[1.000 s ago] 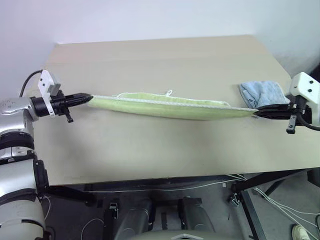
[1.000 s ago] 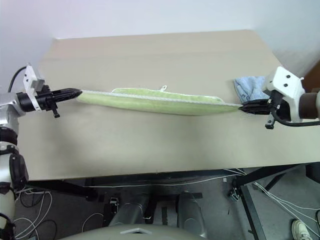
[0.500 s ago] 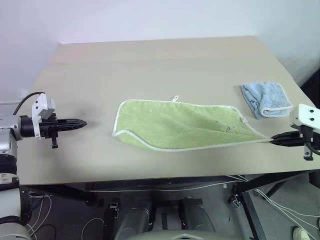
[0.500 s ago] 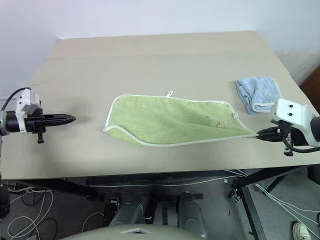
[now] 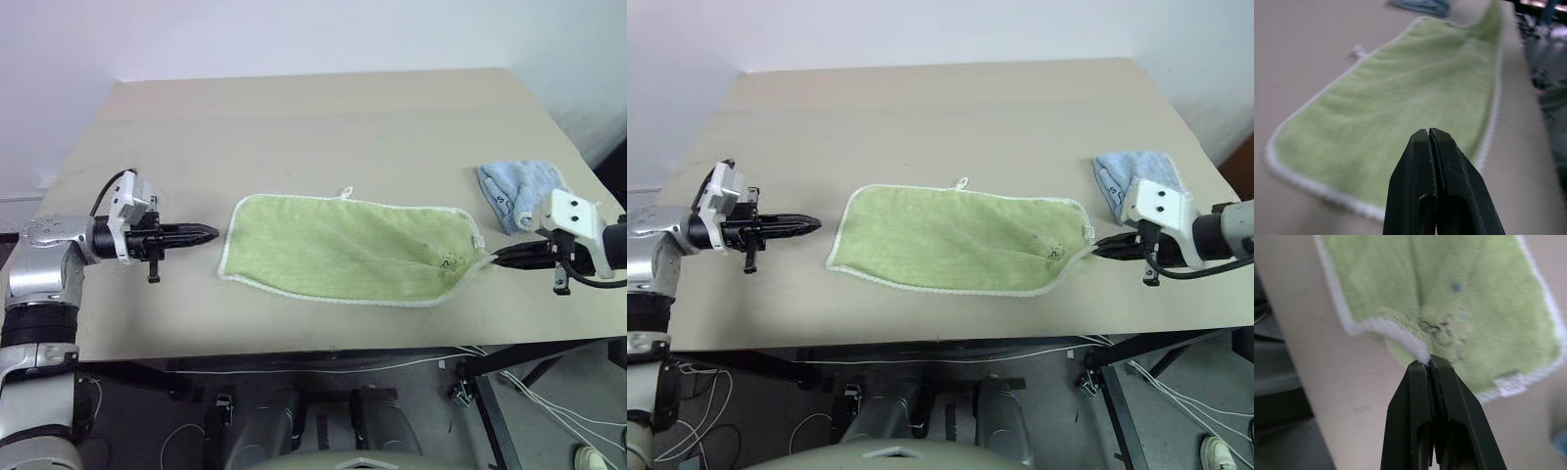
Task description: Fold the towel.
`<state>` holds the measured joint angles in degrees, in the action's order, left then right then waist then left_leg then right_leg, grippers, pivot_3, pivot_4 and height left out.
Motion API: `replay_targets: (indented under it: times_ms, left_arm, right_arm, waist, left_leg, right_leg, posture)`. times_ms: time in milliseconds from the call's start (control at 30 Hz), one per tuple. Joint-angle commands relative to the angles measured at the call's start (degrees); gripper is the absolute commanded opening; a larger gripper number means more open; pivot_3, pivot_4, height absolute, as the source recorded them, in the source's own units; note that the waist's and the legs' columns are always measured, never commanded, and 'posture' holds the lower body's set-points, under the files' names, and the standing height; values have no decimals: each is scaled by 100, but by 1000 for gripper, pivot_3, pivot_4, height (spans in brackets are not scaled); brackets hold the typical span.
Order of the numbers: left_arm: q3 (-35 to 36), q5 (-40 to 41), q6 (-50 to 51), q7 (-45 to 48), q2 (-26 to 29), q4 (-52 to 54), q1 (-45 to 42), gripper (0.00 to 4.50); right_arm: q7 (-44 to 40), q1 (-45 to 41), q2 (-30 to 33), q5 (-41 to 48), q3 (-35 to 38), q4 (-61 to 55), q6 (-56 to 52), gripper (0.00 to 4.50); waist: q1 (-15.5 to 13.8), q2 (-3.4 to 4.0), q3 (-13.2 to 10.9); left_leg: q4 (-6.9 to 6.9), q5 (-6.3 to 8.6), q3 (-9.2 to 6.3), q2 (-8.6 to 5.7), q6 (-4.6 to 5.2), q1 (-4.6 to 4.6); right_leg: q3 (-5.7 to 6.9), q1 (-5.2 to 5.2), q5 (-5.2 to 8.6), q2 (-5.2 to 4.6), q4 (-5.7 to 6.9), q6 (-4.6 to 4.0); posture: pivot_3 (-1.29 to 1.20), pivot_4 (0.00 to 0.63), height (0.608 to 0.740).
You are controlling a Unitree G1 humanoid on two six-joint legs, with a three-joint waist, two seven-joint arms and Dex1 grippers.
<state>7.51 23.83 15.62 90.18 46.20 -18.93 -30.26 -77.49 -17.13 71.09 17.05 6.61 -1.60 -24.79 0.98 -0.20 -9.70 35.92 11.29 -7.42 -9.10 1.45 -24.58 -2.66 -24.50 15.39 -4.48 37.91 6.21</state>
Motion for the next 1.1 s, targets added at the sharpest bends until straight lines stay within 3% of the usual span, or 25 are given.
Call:
replay_targets:
  times_ms: [33,200,400,567,900,1000,1100]
  left_arm:
    - [-252,180,324,221,344,572,159,665]
    - [-492,186,22,232,581,610,277,2318]
    - [-398,-119,-1143,-95,34,379,241,4320]
    - [-656,-327,-1499,90,14,350,379,4320]
    - [-1165,-1058,-2551,68,-128,-677,143,4320]
    - [-1151,-1178,-2842,-110,-306,-1058,-3,3750]
    - [-1147,-1163,-2919,-100,-409,-1178,-44,2760]
  right_arm:
    - [57,-185,-34,-41,-22,11,84,0]
    - [101,-283,-107,-80,-144,47,122,0]
    - [152,-362,-165,-116,-176,60,148,0]
    - [198,-425,-190,-150,-207,94,167,0]
    - [331,-557,-284,-234,-319,109,155,0]
    - [363,-552,-290,-218,-286,75,111,0]
    - [369,-541,-269,-220,-255,75,113,0]
  waist:
    - [-7,0,0]
    - [-29,1,-1]
    - [-52,3,-1]
    - [-20,7,0]
    - [-38,8,-1]
    - [-48,8,-1]
    - [-38,8,-1]
  left_leg:
    - [0,0,0,0,0,5]
    - [4,1,0,0,0,11]
    - [3,1,0,-1,0,11]
    - [-2,1,1,0,1,8]
    - [-3,2,1,-1,1,8]
    - [0,1,0,-1,1,9]
    - [-1,3,0,-1,3,8]
  right_leg:
    - [-1,5,0,-1,1,0]
    - [0,14,5,-2,0,-8]
    - [2,15,8,-4,-5,-15]
    - [-1,9,1,-3,-7,-2]
    - [0,11,1,-3,-12,-2]
    - [3,13,1,-3,-11,-1]
    - [2,13,0,-4,-14,-1]
  posture:
    - [0,150,740]
    - [0,150,740]
    - [0,150,740]
    - [0,150,740]
    - [0,150,740]
    - [0,150,740]
    - [0,150,740]
